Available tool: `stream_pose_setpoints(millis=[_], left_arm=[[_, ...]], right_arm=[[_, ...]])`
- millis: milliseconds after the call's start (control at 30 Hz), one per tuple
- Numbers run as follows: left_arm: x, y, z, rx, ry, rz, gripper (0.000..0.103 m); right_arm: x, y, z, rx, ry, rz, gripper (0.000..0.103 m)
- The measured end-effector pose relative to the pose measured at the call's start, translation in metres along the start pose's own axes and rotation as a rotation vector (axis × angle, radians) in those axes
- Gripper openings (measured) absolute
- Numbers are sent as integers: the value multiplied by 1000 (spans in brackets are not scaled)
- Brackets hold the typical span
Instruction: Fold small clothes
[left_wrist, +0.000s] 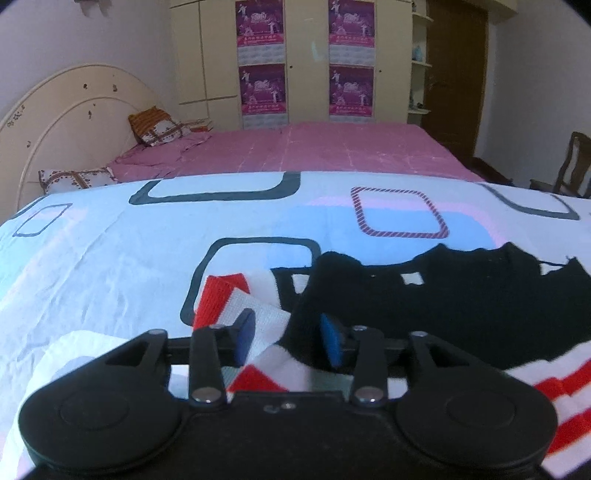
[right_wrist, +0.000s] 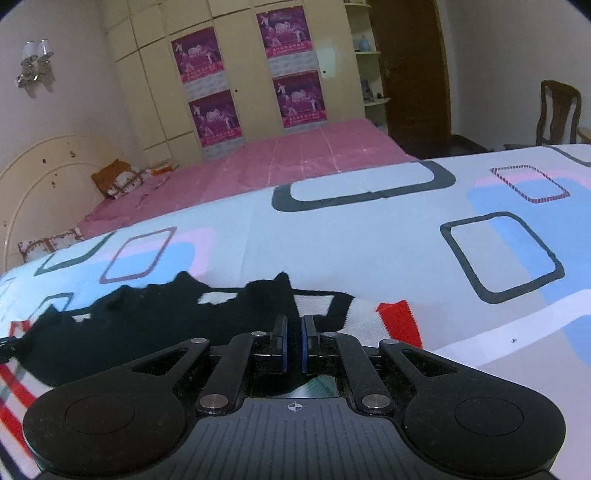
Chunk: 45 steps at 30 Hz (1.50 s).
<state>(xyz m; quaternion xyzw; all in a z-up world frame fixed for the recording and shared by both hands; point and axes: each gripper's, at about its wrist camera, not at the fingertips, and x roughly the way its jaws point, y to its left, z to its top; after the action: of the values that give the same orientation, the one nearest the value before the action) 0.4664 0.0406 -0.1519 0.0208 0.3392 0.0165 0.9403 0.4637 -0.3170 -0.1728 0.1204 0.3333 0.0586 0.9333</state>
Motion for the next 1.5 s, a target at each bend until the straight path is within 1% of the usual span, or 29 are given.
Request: stream_pose_setpoints(millis=[67, 100, 167, 300, 367, 400, 433, 500, 600, 633, 700, 767, 800, 833, 900, 1000, 1067, 1233, 1333, 1467, 1500], left_arm=[[-10, 0, -1, -6, -13, -17, 42], [-18, -1, -2, -14, -18, -27, 43], [-28, -5, -2, -29, -16, -60, 43], [-47, -25, -9, -20, -2, -140, 43], [-51, -37, -15, -6, 17, -181, 43], [-51, -45, -19, 5, 25, -196, 43], [-52, -50, -23, 15, 28, -202, 43], [-50, -60, -32, 51, 33, -197, 44], [-43, -56, -45, 75, 47, -149, 46], [-42, -52, -48, 75, 43, -134, 46], [-42, -40, -53, 72, 29, -104, 50], [-43, -29, -54, 68, 30, -95, 52], [-43, -26, -54, 68, 34, -93, 53], [-43, -23, -53, 67, 36, -91, 53], [-42, -22, -51, 63, 40, -83, 54], [-44, -25, -46, 45, 67, -60, 53], [-48, -28, -44, 34, 82, -59, 53], [-63, -33, -40, -7, 94, -93, 54], [-72, -40, -38, -16, 96, -117, 55], [-79, -50, -40, -11, 94, -146, 62], [-79, -51, -41, -9, 93, -152, 63]], right_arm=[[-9, 4, -2, -6, -14, 14, 39], [-15, 8, -3, -13, -30, 18, 57], [-25, 18, -8, -42, -43, 33, 57], [-35, 40, -15, -56, -14, 87, 57], [-38, 55, -21, -80, 3, 121, 57], [-38, 63, -25, -97, 12, 135, 55], [-38, 71, -30, -115, 25, 150, 46], [-37, 85, -38, -139, 55, 179, 38], [-33, 93, -50, -165, 74, 180, 38], [-32, 91, -53, -172, 79, 165, 38], [-31, 78, -57, -156, 80, 141, 38], [-33, 62, -58, -140, 73, 112, 23], [-34, 54, -57, -131, 73, 104, 9], [-34, 48, -58, -128, 74, 92, 0], [-34, 40, -58, -119, 73, 91, 0], [-39, 45, -55, -105, 82, 84, 0], [-47, 50, -54, -83, 82, 114, 0], [-64, 69, -54, -98, 69, 165, 0], [-69, 82, -55, -108, 65, 183, 0], [-70, 97, -60, -115, 74, 187, 0], [-70, 99, -62, -119, 79, 185, 0]])
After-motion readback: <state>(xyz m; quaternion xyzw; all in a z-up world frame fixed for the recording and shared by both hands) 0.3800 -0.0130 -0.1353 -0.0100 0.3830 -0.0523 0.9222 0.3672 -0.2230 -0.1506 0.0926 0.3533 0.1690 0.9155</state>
